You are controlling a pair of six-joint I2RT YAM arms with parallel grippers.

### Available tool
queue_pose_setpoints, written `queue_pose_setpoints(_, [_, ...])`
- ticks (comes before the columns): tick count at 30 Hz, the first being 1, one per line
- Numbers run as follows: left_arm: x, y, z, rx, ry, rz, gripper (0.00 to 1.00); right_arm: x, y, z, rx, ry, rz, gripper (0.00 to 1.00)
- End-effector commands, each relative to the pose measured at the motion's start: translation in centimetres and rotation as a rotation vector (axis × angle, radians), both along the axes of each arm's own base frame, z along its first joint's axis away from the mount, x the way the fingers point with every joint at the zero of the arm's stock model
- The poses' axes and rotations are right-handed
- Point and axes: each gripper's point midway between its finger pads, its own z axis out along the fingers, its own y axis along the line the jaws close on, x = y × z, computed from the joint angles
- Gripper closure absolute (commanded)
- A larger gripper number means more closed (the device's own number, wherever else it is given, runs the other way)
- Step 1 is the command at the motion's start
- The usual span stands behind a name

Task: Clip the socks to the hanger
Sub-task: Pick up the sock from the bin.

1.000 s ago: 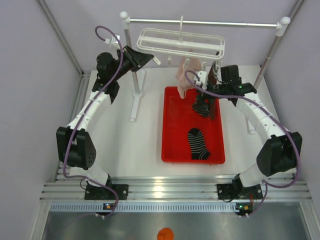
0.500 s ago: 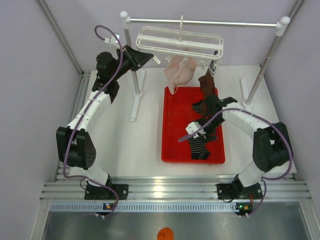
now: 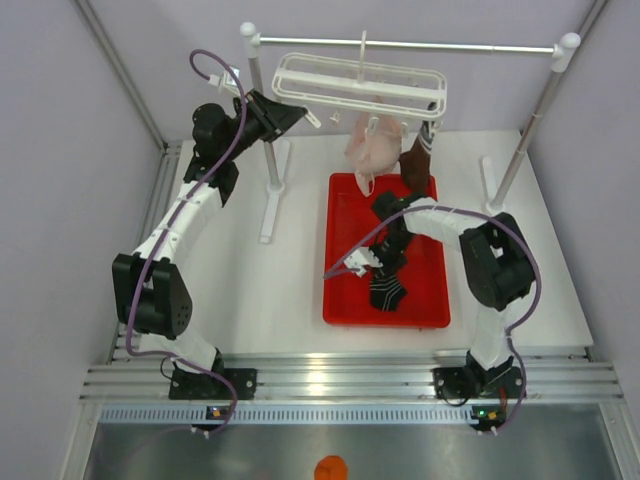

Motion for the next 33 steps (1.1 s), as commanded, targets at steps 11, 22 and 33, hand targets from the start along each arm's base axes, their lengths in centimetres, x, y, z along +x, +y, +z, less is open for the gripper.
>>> queue_pose_setpoints(11, [-1.0,0.0,3.6,-0.017,-0.097,-0.013,1.00,12.1,1.6,2.0,0.059,0.038,-0.846,1.00])
queue_pose_setpoints(22, [-0.9,0.0,3.4,-0.018,-0.091,-0.012,1.00,5.1,-0.8,2.9,-0.162,0.415,-1.280,0.88])
queue_pose_setpoints(33, [-0.9,0.0,3.8,-0.015,-0.101,-0.018,1.00,5.0,0.7,7.8,0.058,0.311,-0.928,0.65])
